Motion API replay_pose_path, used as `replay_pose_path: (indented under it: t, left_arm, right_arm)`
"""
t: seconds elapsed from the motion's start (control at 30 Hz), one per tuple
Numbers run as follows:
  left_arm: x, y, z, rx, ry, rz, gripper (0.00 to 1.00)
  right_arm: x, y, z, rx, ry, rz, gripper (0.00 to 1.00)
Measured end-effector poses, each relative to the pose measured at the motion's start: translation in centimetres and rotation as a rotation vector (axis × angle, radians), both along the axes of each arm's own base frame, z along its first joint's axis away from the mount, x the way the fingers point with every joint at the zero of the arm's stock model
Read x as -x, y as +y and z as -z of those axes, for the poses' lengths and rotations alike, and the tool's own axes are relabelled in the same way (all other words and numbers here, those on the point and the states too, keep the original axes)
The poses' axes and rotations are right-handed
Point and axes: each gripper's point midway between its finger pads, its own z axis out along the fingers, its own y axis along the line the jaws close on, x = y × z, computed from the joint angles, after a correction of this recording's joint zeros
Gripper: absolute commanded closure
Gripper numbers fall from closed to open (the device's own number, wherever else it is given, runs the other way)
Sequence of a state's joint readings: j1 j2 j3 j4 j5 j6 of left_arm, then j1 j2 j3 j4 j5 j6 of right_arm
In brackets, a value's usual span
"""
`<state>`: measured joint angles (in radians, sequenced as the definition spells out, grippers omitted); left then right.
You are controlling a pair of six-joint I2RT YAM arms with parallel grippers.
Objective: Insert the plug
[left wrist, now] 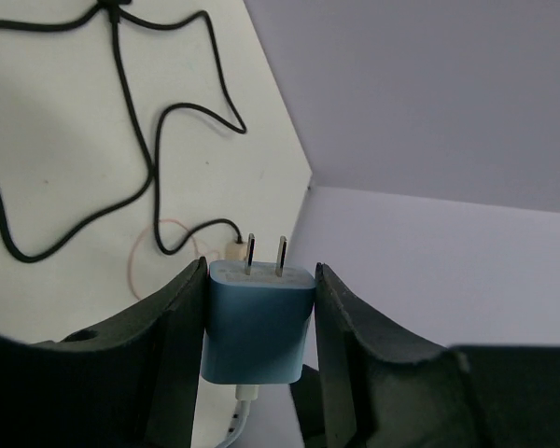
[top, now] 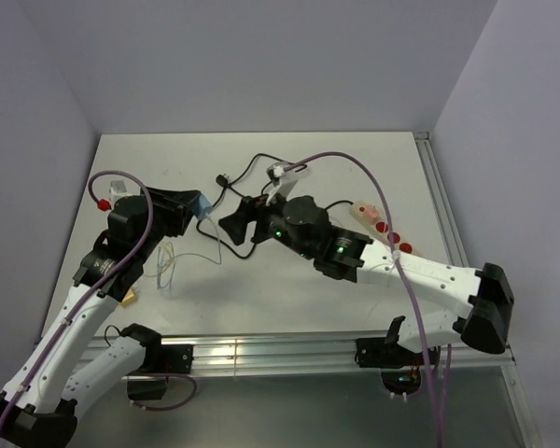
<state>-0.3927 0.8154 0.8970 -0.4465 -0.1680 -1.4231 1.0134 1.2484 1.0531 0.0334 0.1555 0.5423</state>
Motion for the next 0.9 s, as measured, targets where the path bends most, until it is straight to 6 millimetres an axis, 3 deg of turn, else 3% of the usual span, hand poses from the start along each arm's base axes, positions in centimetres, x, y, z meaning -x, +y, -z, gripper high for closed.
replay_pose_path:
  t: [0.1, 0.27, 0.4, 0.6, 0.77, 0.83, 0.9]
  left_arm:
    - [0.7, -0.8, -0.4, 0.069, -0.018, 0.016, 1.00]
    - [1.6, -1.8, 1.5, 0.128, 0.030, 0.037, 1.00]
    - [1.8, -2.2, 2.3, 0.157, 0.057, 0.045, 1.00]
    - [2.0, -2.9, 1.3, 0.212, 0.043, 0.076, 1.00]
    - [2.0, -3.3, 0.9, 0.244, 0.038, 0.090, 1.00]
    - [2.1, -3.5, 1.0, 0.253, 0.041, 0.099, 1.00]
    - [2.0, -3.5, 0.9, 0.265, 0.033, 0.095, 1.00]
  right_arm:
    - [0.5, 3.4, -0.1, -0.001, -0.045, -0.006, 0.16]
    - [1.0, 6.1, 1.7, 0.033, -0.084, 0.023, 0.23]
    - [0.4, 6.7, 2.6, 0.043, -0.102, 0.071, 0.28]
    - [-1.2, 6.7, 3.3, 0.057, -0.127, 0.154, 0.38]
    - [-1.7, 6.8, 2.5, 0.030, -0.152, 0.182, 0.50]
    - [-1.9, 7.1, 1.9, 0.024, -0.163, 0.190, 0.58]
    - [-2.3, 7.3, 1.6, 0.023, -0.167, 0.205, 0.82]
